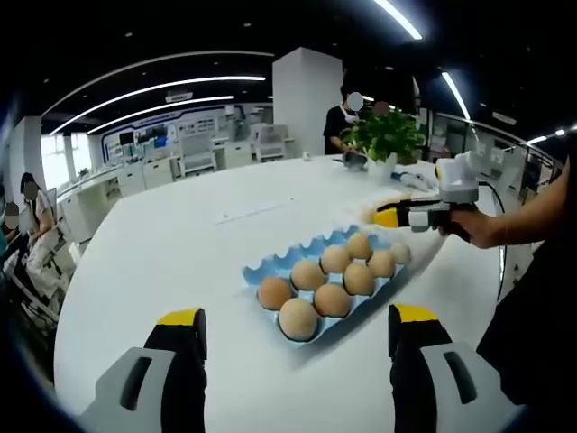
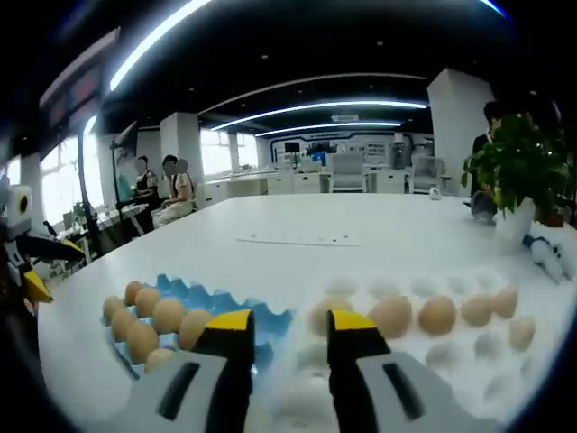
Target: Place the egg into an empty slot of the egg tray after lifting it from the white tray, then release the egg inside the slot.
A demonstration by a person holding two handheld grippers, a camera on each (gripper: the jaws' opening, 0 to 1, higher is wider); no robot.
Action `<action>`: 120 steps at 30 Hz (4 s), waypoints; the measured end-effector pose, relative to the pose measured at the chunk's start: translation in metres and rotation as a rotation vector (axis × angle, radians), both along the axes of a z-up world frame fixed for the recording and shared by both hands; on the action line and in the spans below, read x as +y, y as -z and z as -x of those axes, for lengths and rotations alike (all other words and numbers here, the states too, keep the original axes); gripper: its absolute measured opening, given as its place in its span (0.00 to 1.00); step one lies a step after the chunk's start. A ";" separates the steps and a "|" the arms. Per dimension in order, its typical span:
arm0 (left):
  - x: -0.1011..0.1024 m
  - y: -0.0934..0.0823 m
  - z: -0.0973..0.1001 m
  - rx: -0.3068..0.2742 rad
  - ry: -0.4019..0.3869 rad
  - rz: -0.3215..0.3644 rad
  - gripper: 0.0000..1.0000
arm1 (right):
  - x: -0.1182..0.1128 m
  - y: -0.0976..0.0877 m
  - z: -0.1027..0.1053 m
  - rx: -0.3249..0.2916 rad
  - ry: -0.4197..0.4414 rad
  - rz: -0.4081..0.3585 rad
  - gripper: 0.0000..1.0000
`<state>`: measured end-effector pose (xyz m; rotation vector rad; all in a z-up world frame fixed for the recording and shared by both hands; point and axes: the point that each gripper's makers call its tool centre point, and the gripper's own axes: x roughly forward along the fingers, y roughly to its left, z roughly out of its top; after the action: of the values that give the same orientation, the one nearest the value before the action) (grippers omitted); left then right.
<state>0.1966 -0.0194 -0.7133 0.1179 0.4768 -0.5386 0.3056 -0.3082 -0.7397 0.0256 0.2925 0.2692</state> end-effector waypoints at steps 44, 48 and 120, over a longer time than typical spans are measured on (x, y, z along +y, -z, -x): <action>-0.014 -0.005 -0.005 -0.006 -0.056 0.003 0.84 | -0.173 -0.009 0.016 -0.014 0.333 0.019 0.25; -0.012 -0.004 -0.005 -0.002 -0.059 0.007 0.84 | -0.140 -0.020 0.016 -0.037 0.265 -0.008 0.25; -0.018 -0.004 -0.004 0.022 -0.059 0.048 0.86 | 0.084 0.036 0.016 0.116 -0.325 -0.036 0.26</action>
<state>0.2002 -0.0374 -0.7097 0.0522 0.4868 -0.4936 0.2900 -0.2240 -0.7756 0.0295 0.4071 0.5976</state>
